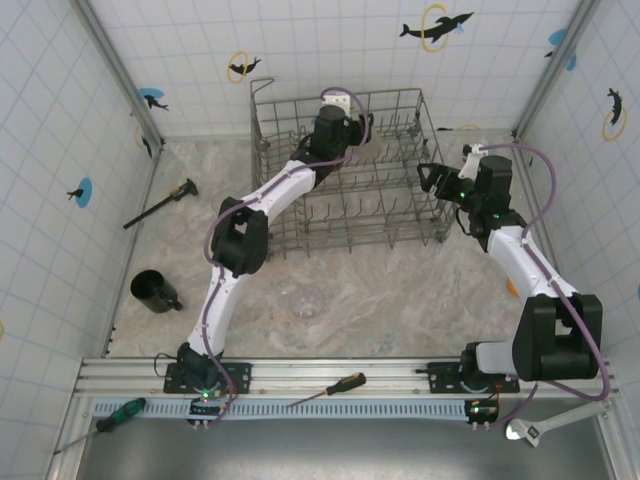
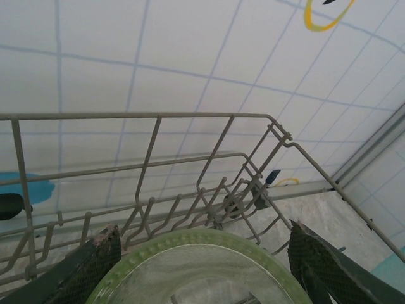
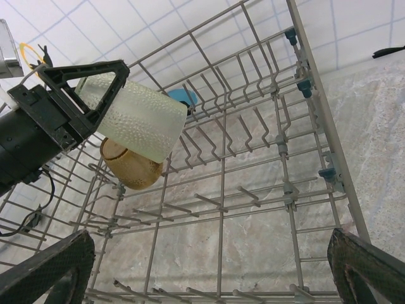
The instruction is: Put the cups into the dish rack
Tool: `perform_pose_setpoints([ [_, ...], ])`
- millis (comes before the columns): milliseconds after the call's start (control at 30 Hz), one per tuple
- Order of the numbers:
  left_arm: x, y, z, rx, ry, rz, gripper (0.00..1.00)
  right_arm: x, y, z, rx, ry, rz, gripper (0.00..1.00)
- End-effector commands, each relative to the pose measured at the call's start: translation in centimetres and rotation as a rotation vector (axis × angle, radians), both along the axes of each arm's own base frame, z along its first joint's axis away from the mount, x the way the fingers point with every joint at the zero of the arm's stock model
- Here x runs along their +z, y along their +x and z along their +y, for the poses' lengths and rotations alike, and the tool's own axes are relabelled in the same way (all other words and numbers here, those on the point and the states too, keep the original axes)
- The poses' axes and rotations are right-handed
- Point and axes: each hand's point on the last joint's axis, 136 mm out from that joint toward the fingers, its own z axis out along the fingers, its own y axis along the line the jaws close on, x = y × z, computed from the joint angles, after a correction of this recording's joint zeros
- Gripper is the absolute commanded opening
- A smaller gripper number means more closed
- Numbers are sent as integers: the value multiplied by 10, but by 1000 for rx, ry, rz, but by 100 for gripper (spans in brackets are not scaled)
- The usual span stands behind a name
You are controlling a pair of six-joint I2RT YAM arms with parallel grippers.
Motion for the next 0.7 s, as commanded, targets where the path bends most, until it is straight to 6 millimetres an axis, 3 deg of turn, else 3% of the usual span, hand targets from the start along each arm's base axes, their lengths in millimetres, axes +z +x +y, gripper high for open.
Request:
perform_pose_setpoints([
  [0, 15, 2, -11, -14, 5, -85, 0, -7, 3, -1, -3, 0, -10, 98],
  [267, 0, 8, -13, 31, 44, -94, 0, -9, 4, 0, 0, 9, -10, 98],
  [467, -17, 1, -26, -14, 153, -133, 0, -7, 2, 1, 4, 7, -13, 98],
  [667, -35, -8, -41, -19, 297, -193, 13, -9, 0, 0, 0, 3, -10, 98],
])
